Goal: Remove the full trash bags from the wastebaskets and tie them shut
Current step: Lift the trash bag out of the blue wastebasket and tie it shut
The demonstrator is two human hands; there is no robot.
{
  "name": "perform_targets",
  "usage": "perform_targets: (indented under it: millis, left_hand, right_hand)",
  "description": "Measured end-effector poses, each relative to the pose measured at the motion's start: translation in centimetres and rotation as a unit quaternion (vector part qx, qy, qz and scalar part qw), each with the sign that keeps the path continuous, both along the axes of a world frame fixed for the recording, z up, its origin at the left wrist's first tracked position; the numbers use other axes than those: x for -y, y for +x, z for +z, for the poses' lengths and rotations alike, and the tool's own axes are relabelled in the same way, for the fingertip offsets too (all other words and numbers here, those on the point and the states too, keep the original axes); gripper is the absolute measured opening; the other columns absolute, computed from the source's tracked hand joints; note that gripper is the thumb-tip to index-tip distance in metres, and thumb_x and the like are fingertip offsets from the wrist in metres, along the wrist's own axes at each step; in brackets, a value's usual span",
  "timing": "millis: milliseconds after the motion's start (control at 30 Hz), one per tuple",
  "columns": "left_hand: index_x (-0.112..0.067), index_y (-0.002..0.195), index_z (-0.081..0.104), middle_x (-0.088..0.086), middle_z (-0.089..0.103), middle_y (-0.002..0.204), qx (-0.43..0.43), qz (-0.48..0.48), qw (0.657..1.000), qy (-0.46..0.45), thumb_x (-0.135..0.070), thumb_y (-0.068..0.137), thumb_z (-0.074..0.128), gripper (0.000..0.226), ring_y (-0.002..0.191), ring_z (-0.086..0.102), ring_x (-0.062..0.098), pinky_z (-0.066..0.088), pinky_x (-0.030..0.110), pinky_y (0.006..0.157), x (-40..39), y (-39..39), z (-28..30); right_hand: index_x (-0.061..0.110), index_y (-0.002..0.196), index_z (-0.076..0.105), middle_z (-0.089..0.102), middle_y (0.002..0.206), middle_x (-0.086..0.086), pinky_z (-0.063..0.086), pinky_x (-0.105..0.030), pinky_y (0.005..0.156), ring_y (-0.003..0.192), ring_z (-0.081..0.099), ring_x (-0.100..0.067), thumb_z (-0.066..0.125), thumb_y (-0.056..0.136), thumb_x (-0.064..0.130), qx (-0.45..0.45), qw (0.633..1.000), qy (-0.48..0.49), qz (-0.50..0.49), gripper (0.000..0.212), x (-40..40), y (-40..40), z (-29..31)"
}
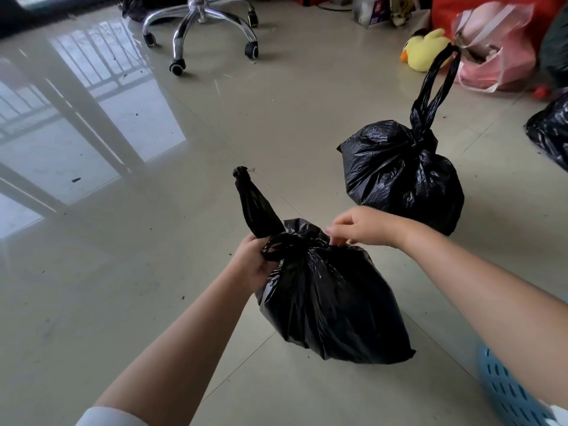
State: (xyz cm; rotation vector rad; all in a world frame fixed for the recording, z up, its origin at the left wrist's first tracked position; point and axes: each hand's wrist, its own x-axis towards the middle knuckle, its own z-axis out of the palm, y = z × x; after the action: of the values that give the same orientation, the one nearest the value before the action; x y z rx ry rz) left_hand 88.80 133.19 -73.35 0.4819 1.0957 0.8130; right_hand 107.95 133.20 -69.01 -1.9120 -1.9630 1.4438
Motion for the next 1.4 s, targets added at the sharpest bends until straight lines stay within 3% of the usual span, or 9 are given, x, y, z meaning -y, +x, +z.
perform_targets:
  millis: [100, 200, 333, 500, 600, 667, 733, 933, 1400]
  left_hand:
    - [-0.002, 0.069, 0.049, 0.005, 0.058, 0.042, 0.015, -0.02, 1.0, -0.001, 0.011, 0.094, 0.029, 0.035, 0.029, 0.055, 0.005, 0.043, 0.011, 0.031, 0.5, 0.5, 0.2]
    - [0.0, 0.074, 0.054, 0.005, 0.065, 0.043, 0.036, -0.043, 0.998, 0.007, 0.013, 0.093, 0.03, 0.033, 0.037, 0.063, 0.007, 0.05, 0.014, 0.038, 0.5, 0.7, 0.1]
    - [-0.001, 0.072, 0.054, 0.003, 0.065, 0.044, 0.04, -0.037, 0.998, -0.01, 0.01, 0.093, 0.034, 0.03, 0.039, 0.064, 0.009, 0.053, 0.015, 0.042, 0.4, -0.1, -0.2]
    - [-0.005, 0.072, 0.058, 0.003, 0.064, 0.048, 0.002, -0.07, 0.996, -0.045, -0.027, 0.097, 0.042, 0.038, 0.039, 0.062, 0.012, 0.05, 0.015, 0.041, 0.5, -0.8, -0.3]
    - [-0.005, 0.078, 0.065, 0.007, 0.068, 0.06, -0.005, -0.065, 0.996, -0.062, -0.036, 0.098, 0.038, 0.047, 0.048, 0.067, 0.015, 0.055, 0.025, 0.058, 0.3, -0.6, -0.5]
    - [-0.007, 0.066, 0.064, 0.003, 0.065, 0.052, 0.039, -0.025, 0.995, -0.087, -0.036, 0.099, 0.034, 0.052, 0.046, 0.066, 0.014, 0.049, 0.03, 0.067, 0.4, -0.3, -0.6]
    - [-0.011, 0.062, 0.046, -0.002, 0.05, 0.039, 0.046, 0.011, 0.993, -0.112, -0.033, 0.1, 0.033, 0.045, 0.034, 0.056, 0.012, 0.042, 0.027, 0.058, 0.4, 0.1, -0.6]
    - [-0.017, 0.061, 0.031, -0.008, 0.024, 0.025, -0.084, -0.016, 0.985, -0.149, -0.022, 0.101, 0.032, 0.04, 0.018, 0.024, 0.005, 0.018, 0.01, 0.036, 0.8, -0.2, -1.1]
    - [-0.018, 0.061, 0.026, -0.007, 0.021, 0.02, -0.229, 0.01, 0.965, -0.13, -0.014, 0.098, 0.031, 0.038, 0.016, 0.022, 0.004, 0.015, 0.004, 0.037, 0.0, -3.9, -1.8]
  right_hand:
    - [0.009, 0.111, 0.061, 0.063, 0.105, -0.004, 0.04, -0.022, 0.09, 0.104, 0.057, -0.018, 0.046, 0.091, 0.007, -0.003, 0.995, 0.098, -0.026, 0.025, -0.6, -1.5, 0.3]
    - [0.01, 0.13, 0.049, 0.057, 0.131, -0.006, 0.037, -0.01, 0.089, 0.119, 0.052, -0.017, 0.038, 0.087, -0.006, 0.005, 0.998, 0.039, 0.058, 0.047, -1.0, -3.3, 0.0]
    - [0.007, 0.124, 0.056, 0.063, 0.114, -0.008, 0.035, 0.007, 0.057, 0.082, 0.053, -0.004, 0.042, 0.087, -0.006, 0.025, 0.994, -0.018, 0.107, 0.042, -1.4, -3.4, -0.1]
    - [0.007, 0.125, 0.056, 0.061, 0.126, -0.009, 0.04, -0.015, 0.083, 0.099, 0.053, -0.012, 0.053, 0.087, 0.002, 0.07, 0.983, -0.052, 0.163, 0.038, -0.7, -2.9, -0.2]
    - [0.008, 0.127, 0.054, 0.059, 0.128, -0.007, 0.037, -0.002, 0.068, 0.096, 0.048, -0.009, 0.053, 0.09, 0.011, 0.094, 0.979, -0.043, 0.177, 0.037, -0.1, -3.0, -0.8]
    - [0.007, 0.125, 0.055, 0.061, 0.124, -0.009, 0.034, -0.001, 0.058, 0.092, 0.045, -0.008, 0.051, 0.092, 0.013, 0.107, 0.977, -0.014, 0.182, 0.034, 0.3, -3.0, -1.2]
    - [0.006, 0.118, 0.059, 0.063, 0.118, -0.011, 0.037, -0.017, 0.067, 0.089, 0.048, -0.013, 0.049, 0.092, 0.013, 0.121, 0.974, 0.017, 0.189, 0.029, 0.7, -3.1, -1.7]
    - [0.003, 0.107, 0.062, 0.062, 0.102, -0.011, 0.035, -0.022, 0.075, 0.086, 0.05, -0.02, 0.047, 0.091, 0.011, 0.153, 0.958, 0.03, 0.241, 0.023, 2.4, -2.3, -2.6]
    - [0.0, 0.106, 0.058, 0.044, 0.091, 0.001, 0.039, -0.028, 0.086, 0.095, 0.05, -0.024, 0.044, 0.094, 0.013, 0.129, 0.954, 0.066, 0.263, 0.022, 3.1, -2.7, -3.0]
